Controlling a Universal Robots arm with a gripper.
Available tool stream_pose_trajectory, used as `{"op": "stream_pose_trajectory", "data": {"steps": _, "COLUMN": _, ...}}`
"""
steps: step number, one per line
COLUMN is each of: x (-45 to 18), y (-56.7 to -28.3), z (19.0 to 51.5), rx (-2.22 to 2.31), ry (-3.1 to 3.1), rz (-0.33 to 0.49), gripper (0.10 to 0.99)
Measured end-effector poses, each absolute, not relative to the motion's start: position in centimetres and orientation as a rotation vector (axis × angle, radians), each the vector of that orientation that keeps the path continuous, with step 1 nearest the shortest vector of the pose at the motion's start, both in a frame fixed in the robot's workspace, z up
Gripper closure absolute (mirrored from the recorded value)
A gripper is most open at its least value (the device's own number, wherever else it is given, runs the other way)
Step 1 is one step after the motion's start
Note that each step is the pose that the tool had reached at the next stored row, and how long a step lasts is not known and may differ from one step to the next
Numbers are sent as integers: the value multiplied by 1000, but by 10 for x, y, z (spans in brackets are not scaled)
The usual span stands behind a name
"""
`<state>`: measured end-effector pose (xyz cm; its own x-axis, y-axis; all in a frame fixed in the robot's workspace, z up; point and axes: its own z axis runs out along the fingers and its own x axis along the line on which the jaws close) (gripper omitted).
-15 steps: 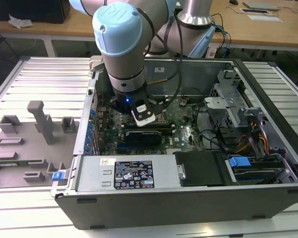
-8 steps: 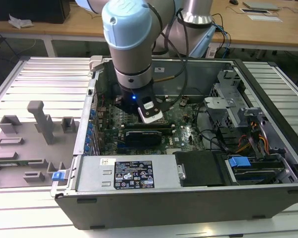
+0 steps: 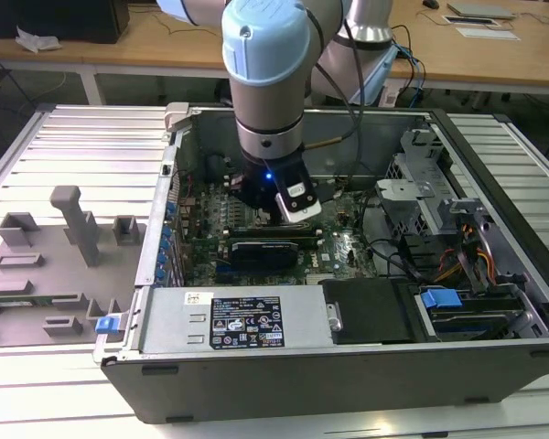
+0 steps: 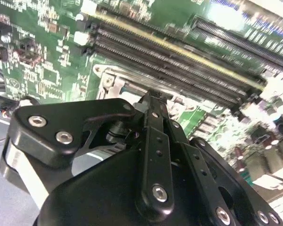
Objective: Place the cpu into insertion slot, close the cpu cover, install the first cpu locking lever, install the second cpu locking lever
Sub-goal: 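Install the second cpu locking lever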
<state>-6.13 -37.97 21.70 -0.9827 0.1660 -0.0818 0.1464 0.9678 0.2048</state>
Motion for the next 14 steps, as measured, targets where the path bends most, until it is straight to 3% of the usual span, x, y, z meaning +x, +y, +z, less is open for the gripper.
{"op": "stream_pose_trajectory", "data": {"steps": 5, "x": -56, "y": -360, "z": 217, "rx": 239, "ry": 3021, "rz": 275, "gripper": 980}}
{"op": "stream_pose_trajectory", "data": {"steps": 14, "x": -56, "y": -354, "z": 225, "rx": 239, "ry": 3022, "rz": 263, "gripper": 980}}
